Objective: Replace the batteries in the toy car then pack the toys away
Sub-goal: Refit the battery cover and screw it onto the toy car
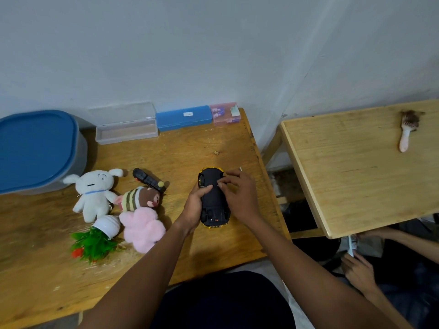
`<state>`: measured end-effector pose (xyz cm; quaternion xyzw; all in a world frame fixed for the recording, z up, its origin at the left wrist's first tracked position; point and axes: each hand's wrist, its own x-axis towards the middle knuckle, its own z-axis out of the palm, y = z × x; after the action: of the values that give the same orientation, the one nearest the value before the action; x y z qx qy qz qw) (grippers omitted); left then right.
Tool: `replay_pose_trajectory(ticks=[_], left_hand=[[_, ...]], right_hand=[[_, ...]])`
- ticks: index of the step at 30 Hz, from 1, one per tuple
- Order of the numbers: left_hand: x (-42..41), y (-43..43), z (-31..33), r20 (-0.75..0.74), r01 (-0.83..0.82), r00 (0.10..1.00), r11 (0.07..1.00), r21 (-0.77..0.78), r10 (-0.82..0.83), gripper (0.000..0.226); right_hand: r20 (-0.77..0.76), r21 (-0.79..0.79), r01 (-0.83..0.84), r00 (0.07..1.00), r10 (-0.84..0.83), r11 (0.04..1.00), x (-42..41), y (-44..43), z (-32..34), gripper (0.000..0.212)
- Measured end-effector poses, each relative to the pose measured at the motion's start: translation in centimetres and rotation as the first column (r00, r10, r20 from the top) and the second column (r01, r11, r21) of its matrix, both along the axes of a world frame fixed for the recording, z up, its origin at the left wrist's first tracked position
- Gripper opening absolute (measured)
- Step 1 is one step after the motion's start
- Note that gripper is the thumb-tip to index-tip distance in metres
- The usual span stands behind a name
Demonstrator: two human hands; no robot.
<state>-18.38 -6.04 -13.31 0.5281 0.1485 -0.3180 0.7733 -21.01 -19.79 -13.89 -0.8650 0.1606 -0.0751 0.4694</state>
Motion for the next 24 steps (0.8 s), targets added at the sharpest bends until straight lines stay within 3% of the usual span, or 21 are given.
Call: replay_pose_trajectory(ticks=[9,15,24], left_hand=[[0.1,-0.3,0.1,0.008,0.007,1.0,1.0,0.012,-0.007,0.037],[0.2,0.1,-0.2,0.007,0.01,1.0,1.0,0.011,-0.011,0.038],[0.1,0.2,-0.4,0.02,-0.004,1.0,0.999,0.045,0.003,0.038]], right_hand=[[-0.044,0.099,0.05,0.998,-0.046,0.994,0.4,-0.3,-0.2,0.006],[-0.026,0.157,0.068,0.998,-0.065,0.985,0.6,0.2,-0.9,0.021],[-0.034,0.118,0.052,0.998,-0.048,0.992,0.8,0.2,-0.9,0.023]])
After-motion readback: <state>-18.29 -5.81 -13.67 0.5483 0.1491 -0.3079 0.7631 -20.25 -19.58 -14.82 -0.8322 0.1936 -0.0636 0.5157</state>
